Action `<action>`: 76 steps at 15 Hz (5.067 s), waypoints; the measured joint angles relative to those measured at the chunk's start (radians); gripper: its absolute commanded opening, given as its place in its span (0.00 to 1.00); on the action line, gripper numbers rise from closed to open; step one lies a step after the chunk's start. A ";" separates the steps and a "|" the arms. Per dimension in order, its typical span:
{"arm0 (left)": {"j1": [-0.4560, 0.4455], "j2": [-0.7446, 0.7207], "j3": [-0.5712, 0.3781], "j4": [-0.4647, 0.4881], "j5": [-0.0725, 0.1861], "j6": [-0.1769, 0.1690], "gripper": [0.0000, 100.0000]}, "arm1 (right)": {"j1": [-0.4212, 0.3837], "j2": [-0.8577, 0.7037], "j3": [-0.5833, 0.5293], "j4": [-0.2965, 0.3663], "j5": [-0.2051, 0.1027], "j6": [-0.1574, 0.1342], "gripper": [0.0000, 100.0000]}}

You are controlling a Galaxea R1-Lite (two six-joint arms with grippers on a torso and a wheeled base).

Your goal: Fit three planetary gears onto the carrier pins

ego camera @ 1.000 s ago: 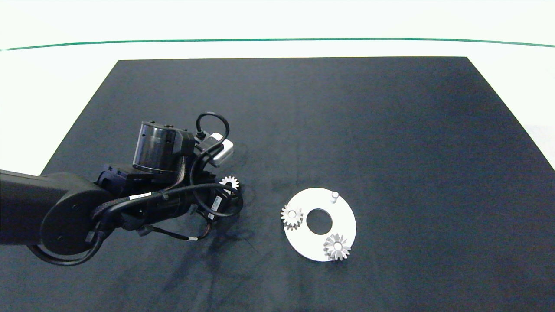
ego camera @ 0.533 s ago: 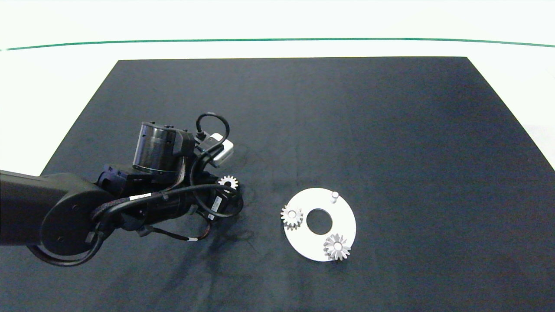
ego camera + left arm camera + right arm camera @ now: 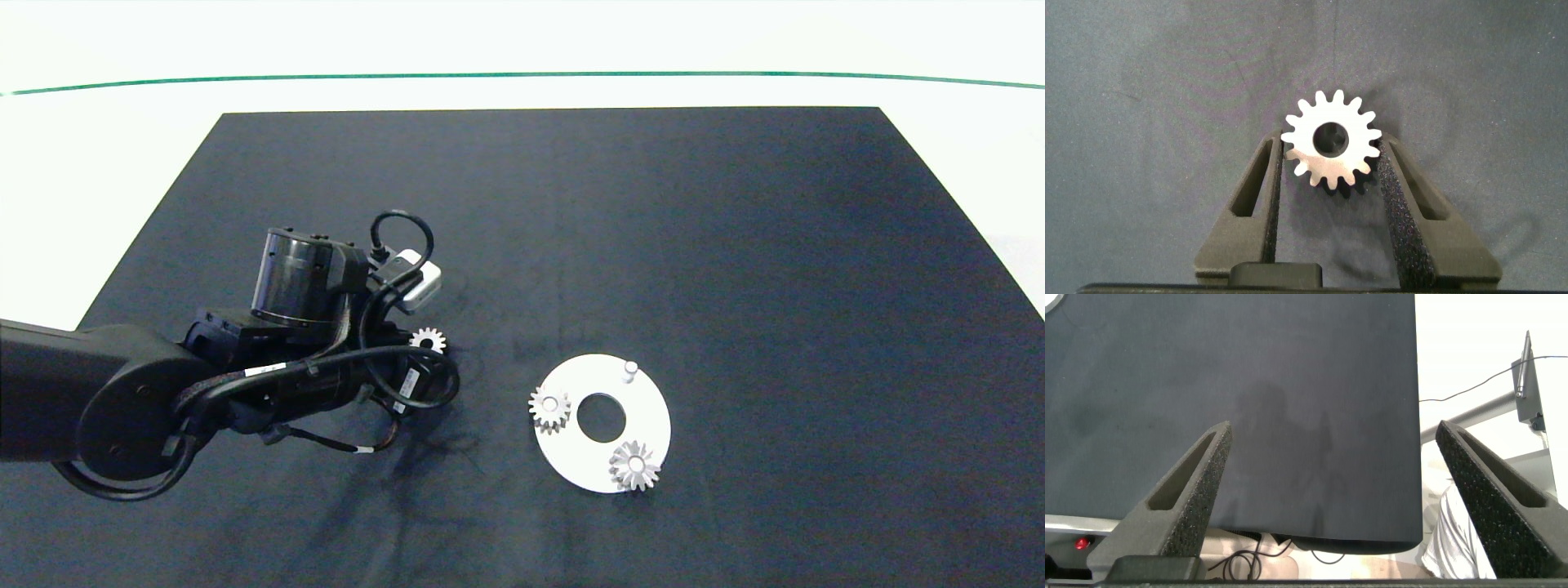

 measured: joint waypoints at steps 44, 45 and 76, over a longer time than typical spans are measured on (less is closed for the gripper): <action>-0.505 0.154 -0.286 0.011 0.200 -0.041 0.00 | 0.011 0.000 -0.012 0.000 0.000 0.000 1.00; -0.509 0.168 -0.309 0.029 0.200 -0.040 0.00 | 0.011 0.000 -0.016 0.000 0.000 0.000 1.00; -0.463 0.294 -0.441 0.093 0.200 -0.038 0.00 | 0.021 0.017 -0.037 -0.002 0.000 -0.001 1.00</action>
